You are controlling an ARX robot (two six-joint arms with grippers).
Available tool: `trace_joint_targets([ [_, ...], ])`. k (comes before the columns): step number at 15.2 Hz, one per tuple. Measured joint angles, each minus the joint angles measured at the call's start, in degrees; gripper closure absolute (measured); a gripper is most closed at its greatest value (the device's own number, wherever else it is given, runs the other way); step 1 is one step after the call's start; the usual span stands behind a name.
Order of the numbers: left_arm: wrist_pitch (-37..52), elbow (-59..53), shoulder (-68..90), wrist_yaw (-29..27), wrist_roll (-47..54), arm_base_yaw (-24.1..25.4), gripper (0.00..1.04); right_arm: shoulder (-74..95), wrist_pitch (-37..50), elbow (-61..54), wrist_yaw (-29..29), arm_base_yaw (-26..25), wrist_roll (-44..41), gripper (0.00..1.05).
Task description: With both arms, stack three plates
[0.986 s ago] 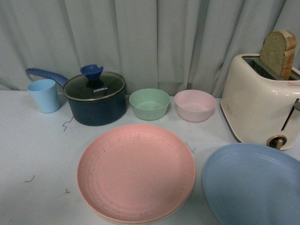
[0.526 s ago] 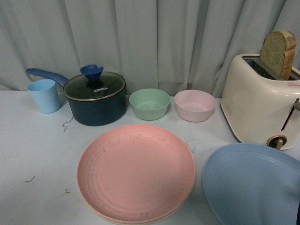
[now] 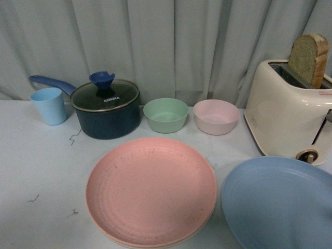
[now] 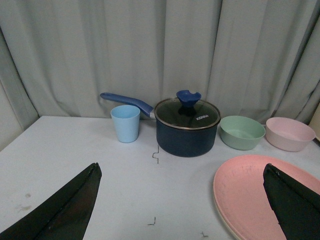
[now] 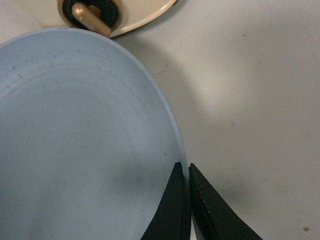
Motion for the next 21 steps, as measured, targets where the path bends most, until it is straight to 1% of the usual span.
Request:
trace_joint_targets([
  [2, 0.0, 0.0, 0.0, 0.0, 0.0, 0.0, 0.07, -6.32, -1.79, -3.82, -1.6, -3.32, -1.16, 1.02],
  [4, 0.0, 0.0, 0.0, 0.0, 0.0, 0.0, 0.07, -14.19, -5.92, -7.32, -4.9, -6.03, -1.53, 1.02],
  [6, 0.0, 0.0, 0.0, 0.0, 0.0, 0.0, 0.07, -24.24, -12.13, -8.59, -9.57, -6.25, -0.94, 1.02],
  [7, 0.0, 0.0, 0.0, 0.0, 0.0, -0.02, 0.07, -30.62, -12.24, -8.52, -10.95, -4.59, 1.62, 1.02],
  [8, 0.0, 0.0, 0.0, 0.0, 0.0, -0.02, 0.07, -32.3, -11.04, -6.69, -9.33, -1.2, 4.74, 1.02],
  [9, 0.0, 0.0, 0.0, 0.0, 0.0, -0.02, 0.07, -28.85, -8.46, -3.76, -4.92, 5.07, 8.68, 1.02],
  [10, 0.0, 0.0, 0.0, 0.0, 0.0, -0.02, 0.07, -17.18, -8.83, 3.48, 1.88, 17.49, 14.53, 1.02],
  [11, 0.0, 0.0, 0.0, 0.0, 0.0, 0.0, 0.07, -8.22, -11.1, 11.74, 7.78, 27.76, 17.68, 1.02],
  [12, 0.0, 0.0, 0.0, 0.0, 0.0, 0.0, 0.07, -5.38, -12.74, 14.93, 9.38, 31.43, 18.84, 1.02],
  [14, 0.0, 0.0, 0.0, 0.0, 0.0, 0.0, 0.07, -2.89, -14.97, 18.12, 11.78, 34.45, 19.71, 1.02],
  [15, 0.0, 0.0, 0.0, -0.02, 0.0, 0.0, 0.07, -2.27, -15.23, 18.75, 12.9, 35.15, 19.74, 1.02],
  [21, 0.0, 0.0, 0.0, 0.0, -0.02, -0.02, 0.07, 1.51, -17.64, 22.75, 15.32, 35.76, 19.96, 1.02],
])
